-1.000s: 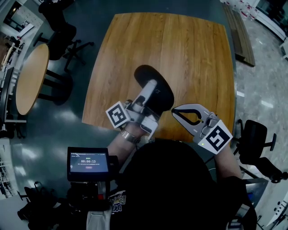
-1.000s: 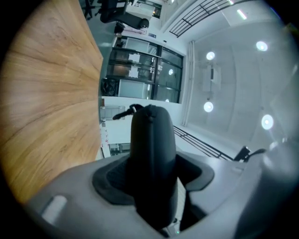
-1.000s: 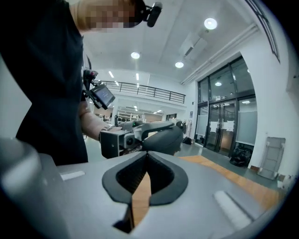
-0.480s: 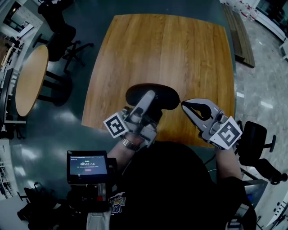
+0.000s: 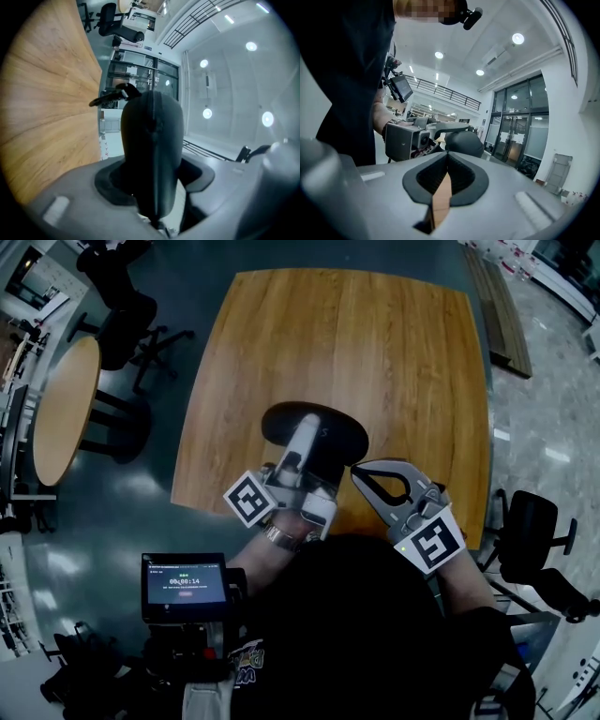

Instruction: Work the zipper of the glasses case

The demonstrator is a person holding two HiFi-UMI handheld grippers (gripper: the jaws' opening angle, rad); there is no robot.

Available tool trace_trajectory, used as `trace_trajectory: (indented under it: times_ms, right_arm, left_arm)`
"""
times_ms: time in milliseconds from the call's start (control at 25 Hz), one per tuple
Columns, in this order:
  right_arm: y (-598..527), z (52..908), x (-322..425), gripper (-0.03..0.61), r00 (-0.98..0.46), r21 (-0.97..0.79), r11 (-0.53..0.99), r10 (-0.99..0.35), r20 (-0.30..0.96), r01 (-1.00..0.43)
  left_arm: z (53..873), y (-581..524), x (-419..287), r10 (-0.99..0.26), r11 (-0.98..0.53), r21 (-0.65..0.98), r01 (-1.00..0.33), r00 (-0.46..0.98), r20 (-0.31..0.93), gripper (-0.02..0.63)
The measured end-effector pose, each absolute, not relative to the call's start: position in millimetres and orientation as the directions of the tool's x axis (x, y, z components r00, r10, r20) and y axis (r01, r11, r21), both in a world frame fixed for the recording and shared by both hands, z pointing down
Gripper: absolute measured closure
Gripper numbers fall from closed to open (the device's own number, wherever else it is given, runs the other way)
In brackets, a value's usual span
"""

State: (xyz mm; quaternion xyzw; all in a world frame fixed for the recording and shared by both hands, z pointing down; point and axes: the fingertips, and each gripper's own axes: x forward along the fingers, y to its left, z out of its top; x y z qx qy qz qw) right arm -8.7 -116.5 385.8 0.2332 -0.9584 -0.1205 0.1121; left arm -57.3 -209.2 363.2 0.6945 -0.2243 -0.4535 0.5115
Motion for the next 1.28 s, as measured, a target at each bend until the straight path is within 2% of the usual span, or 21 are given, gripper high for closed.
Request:
trace_trajectory:
  times_ms: [360, 400, 480, 560, 680, 800, 920, 1280]
  right_arm:
    - [-117, 394, -5, 0.567, -0.865, 0.262, 0.868, -0.472, 0.174, -0.421]
    - [-117, 393, -2, 0.535, -0.862, 0.241, 0.865, -0.482, 0.157, -0.44]
    - [-120, 387, 5, 0.431, -0.841, 0.153, 0.844, -0.531, 0.104, -0.514]
    - [-126, 379, 11, 0.42, -0.81, 0.108, 0.811, -0.583, 0.066, -0.575]
    - [-134, 373, 9, 0.294, -0.786, 0.156, 0.783, -0.616, 0.056, -0.602]
    - [-138, 379, -4, 0.254, -0.781, 0.252, 0.78, -0.613, 0.122, -0.573]
    - [-141, 387, -16, 0.241, -0.77, 0.316, 0.774, -0.615, 0.171, -0.549]
    - [-142, 394, -15, 0.245, -0.795, 0.353, 0.8, -0.571, 0.203, -0.485]
  left_arm:
    - [370, -207, -56, -0.772, -0.386, 0.916, 0.106, 0.507, -0.383, 0.36]
    - [368, -205, -57, -0.768, -0.398, 0.913, 0.089, 0.513, -0.385, 0.36]
    - [365, -204, -58, -0.76, -0.422, 0.905, 0.059, 0.521, -0.388, 0.359]
    - [363, -201, -57, -0.755, -0.437, 0.899, 0.033, 0.529, -0.387, 0.359]
    - [367, -197, -52, -0.757, -0.432, 0.902, 0.012, 0.539, -0.369, 0.359]
    - [371, -195, -47, -0.758, -0.416, 0.909, 0.007, 0.549, -0.352, 0.359]
    - [373, -191, -40, -0.745, -0.414, 0.91, 0.01, 0.571, -0.345, 0.359]
    - [378, -177, -19, -0.657, -0.466, 0.883, -0.054, 0.69, -0.304, 0.354]
